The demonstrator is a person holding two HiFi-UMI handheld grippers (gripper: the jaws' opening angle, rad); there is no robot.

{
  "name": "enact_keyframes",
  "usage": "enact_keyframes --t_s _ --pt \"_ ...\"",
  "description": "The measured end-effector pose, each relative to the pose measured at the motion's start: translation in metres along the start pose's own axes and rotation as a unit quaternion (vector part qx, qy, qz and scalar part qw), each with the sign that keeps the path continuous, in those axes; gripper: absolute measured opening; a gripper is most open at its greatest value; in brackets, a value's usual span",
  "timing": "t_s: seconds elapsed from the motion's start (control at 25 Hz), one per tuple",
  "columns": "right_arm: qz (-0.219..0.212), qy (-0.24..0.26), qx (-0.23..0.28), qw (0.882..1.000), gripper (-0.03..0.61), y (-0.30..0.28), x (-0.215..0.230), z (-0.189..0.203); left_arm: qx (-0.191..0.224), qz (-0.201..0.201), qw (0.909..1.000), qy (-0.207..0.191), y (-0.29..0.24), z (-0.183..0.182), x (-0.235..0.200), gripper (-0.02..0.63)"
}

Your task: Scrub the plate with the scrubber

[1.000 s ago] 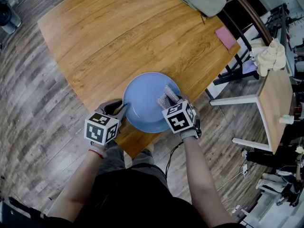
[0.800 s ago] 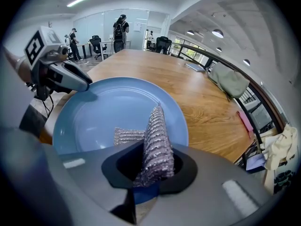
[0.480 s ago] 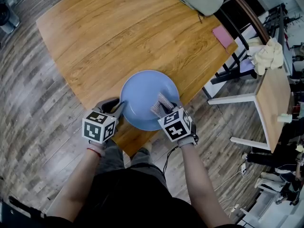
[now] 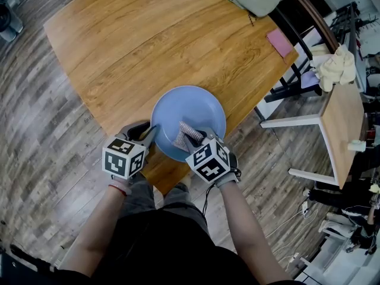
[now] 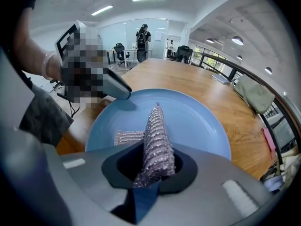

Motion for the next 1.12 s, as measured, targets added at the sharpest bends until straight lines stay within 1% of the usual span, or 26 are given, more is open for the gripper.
enact_keyframes --t_s 0.12,0.28,0.48,0.84,1.0,1.12 --pt "-0.016 0.015 0.008 1.0 0.064 -0.006 -0.009 -0.008 -0.002 0.002 1.0 0.0 -0.001 -0.001 0.0 0.084" --pt "-0.027 0.043 0.016 0.999 0.065 -0.015 -0.019 -0.02 -0.004 0.003 1.0 -0.004 -0.001 -0.002 0.0 0.084" --pt "-0.029 0.045 0.025 0.998 0.067 -0.026 -0.018 -0.035 -0.007 0.007 0.9999 -0.006 -0.001 -0.002 0.0 0.084" --pt "0.005 0.039 0.035 0.999 0.069 -0.036 0.008 -0.054 -0.007 0.011 0.9999 -0.008 -0.002 -0.003 0.001 0.084" --pt "0.018 0.014 0.034 0.999 0.069 -0.037 0.025 -0.058 -0.008 0.015 0.9998 -0.008 -0.001 -0.002 -0.001 0.084" --pt "0.039 -0.005 0.032 0.999 0.069 -0.034 0.043 -0.058 -0.009 0.016 0.9998 -0.008 0.0 -0.001 -0.001 0.084"
Point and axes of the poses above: the fingertips, and each gripper's own axes: y backward along the fingers, x to its right, z out of its underside, the point moved 6 cm from there along y, backward along the fingers, and after that the axes turned 14 degrees about -y, right-handed, at the moved point
